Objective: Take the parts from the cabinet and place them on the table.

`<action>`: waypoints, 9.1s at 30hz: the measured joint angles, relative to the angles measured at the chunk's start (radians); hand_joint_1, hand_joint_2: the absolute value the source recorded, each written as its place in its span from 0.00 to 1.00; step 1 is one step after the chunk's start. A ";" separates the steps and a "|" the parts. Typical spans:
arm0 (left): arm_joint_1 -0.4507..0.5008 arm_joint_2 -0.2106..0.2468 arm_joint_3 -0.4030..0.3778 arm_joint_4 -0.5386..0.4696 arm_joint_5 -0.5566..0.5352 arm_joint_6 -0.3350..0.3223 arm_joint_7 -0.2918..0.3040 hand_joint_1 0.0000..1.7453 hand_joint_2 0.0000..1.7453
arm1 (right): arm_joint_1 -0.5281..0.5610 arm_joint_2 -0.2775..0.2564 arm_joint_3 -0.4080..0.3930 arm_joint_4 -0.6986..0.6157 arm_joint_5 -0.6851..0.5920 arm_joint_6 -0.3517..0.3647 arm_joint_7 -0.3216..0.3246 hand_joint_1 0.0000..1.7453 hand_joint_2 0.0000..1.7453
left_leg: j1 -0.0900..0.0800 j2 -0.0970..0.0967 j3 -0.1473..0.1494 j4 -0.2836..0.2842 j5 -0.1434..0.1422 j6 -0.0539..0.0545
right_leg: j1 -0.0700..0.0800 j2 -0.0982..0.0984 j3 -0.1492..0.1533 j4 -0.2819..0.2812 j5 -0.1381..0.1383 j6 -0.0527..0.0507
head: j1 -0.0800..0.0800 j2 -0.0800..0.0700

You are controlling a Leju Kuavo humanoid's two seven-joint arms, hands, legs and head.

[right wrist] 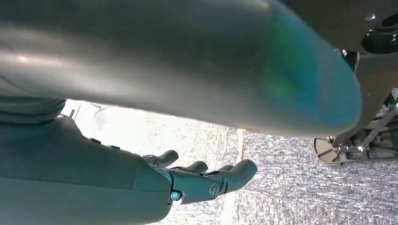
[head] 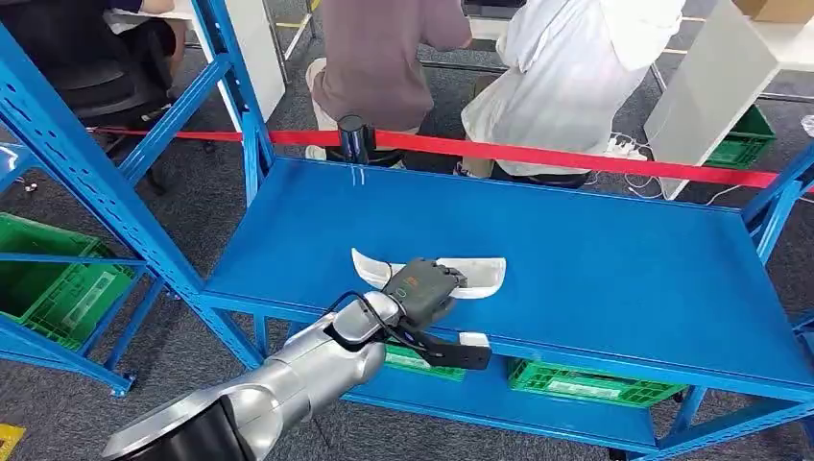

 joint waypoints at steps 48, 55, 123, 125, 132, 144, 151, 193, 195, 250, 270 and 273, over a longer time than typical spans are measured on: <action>-0.079 0.015 0.243 -0.282 0.435 0.196 -0.431 1.00 1.00 | -0.001 0.000 -0.042 0.000 0.000 -0.012 -0.020 0.00 0.00 | 0.000 0.000 -0.002 0.000 0.000 0.000 | 0.000 0.000 -0.002 0.000 0.000 0.000 | 0.000 0.000; -0.038 0.076 0.325 -0.540 0.471 0.195 -0.422 1.00 1.00 | 0.001 0.000 -0.057 0.000 -0.006 -0.017 -0.039 0.00 0.00 | 0.000 0.000 -0.002 0.000 0.000 0.000 | 0.000 0.000 -0.002 0.000 0.000 0.000 | 0.000 0.000; 0.402 0.381 0.546 -1.369 0.603 0.096 -0.438 1.00 1.00 | 0.012 0.018 -0.134 -0.004 -0.040 -0.053 -0.041 0.00 0.00 | 0.018 0.004 -0.133 0.297 -0.050 -0.050 | 0.016 -0.017 0.037 -0.004 -0.042 -0.052 | 0.000 0.000; 0.403 0.380 0.547 -1.374 0.601 0.097 -0.439 1.00 1.00 | 0.012 0.019 -0.138 -0.004 -0.040 -0.053 -0.042 0.00 0.00 | 0.023 0.004 -0.023 0.163 0.007 -0.054 | 0.011 -0.017 0.007 0.000 -0.019 -0.043 | 0.000 0.000; 0.413 0.373 0.560 -1.396 0.595 0.103 -0.449 1.00 1.00 | 0.016 0.019 -0.150 -0.005 -0.039 -0.046 -0.078 0.00 0.00 | 0.014 0.011 0.054 -0.022 -0.019 0.008 | 0.003 -0.011 -0.024 0.011 -0.001 0.006 | -0.019 0.000; 0.415 0.368 0.571 -1.410 0.605 0.093 -0.468 1.00 1.00 | 0.011 0.021 -0.160 -0.005 -0.053 -0.048 -0.089 0.00 0.00 | 0.008 0.014 -0.098 0.011 0.106 -0.012 | 0.026 -0.005 0.166 0.002 -0.166 -0.023 | -0.013 0.000; 0.423 0.372 0.579 -1.413 0.605 0.097 -0.470 1.00 1.00 | 0.014 0.026 -0.170 -0.005 -0.053 -0.047 -0.093 0.00 0.00 | 0.014 0.008 -0.170 0.252 -0.109 -0.047 | 0.015 -0.015 0.076 -0.006 -0.076 -0.054 | -0.029 0.000; 0.474 0.362 0.621 -1.466 0.572 0.113 -0.474 1.00 1.00 | 0.016 0.025 -0.176 -0.005 -0.030 -0.046 -0.089 0.00 0.00 | -0.004 0.016 0.073 -0.058 -0.008 0.014 | 0.020 -0.006 0.004 0.004 -0.013 -0.020 | -0.046 0.000; 0.477 0.359 0.621 -1.466 0.571 0.112 -0.476 1.00 1.00 | 0.016 0.026 -0.175 -0.005 -0.029 -0.042 -0.088 0.00 0.00 | 0.001 0.015 0.040 -0.058 0.017 0.023 | 0.019 -0.003 -0.028 0.102 -0.139 -0.011 | -0.036 0.000; 0.466 0.331 0.643 -1.416 0.529 0.098 -0.457 1.00 1.00 | 0.020 0.026 -0.172 -0.005 -0.003 -0.029 -0.129 0.00 0.00 | 0.013 0.092 -0.005 -0.002 -0.001 -0.041 | 0.016 -0.108 0.097 0.007 -0.109 -0.039 | -0.037 0.000; 0.473 0.333 0.644 -1.408 0.510 0.098 -0.457 1.00 1.00 | 0.019 0.031 -0.172 -0.005 0.007 -0.028 -0.130 0.00 0.00 | 0.004 -0.114 -0.038 0.001 0.028 -0.021 | 0.009 0.018 0.091 0.002 -0.102 -0.041 | -0.017 0.000; 0.469 0.335 0.645 -1.407 0.502 0.095 -0.451 1.00 1.00 | 0.021 0.027 -0.171 -0.005 0.014 -0.026 -0.133 0.00 0.00 | 0.008 -0.015 -0.114 0.163 -0.069 -0.038 | 0.010 -0.010 0.095 -0.002 -0.103 -0.053 | -0.031 0.000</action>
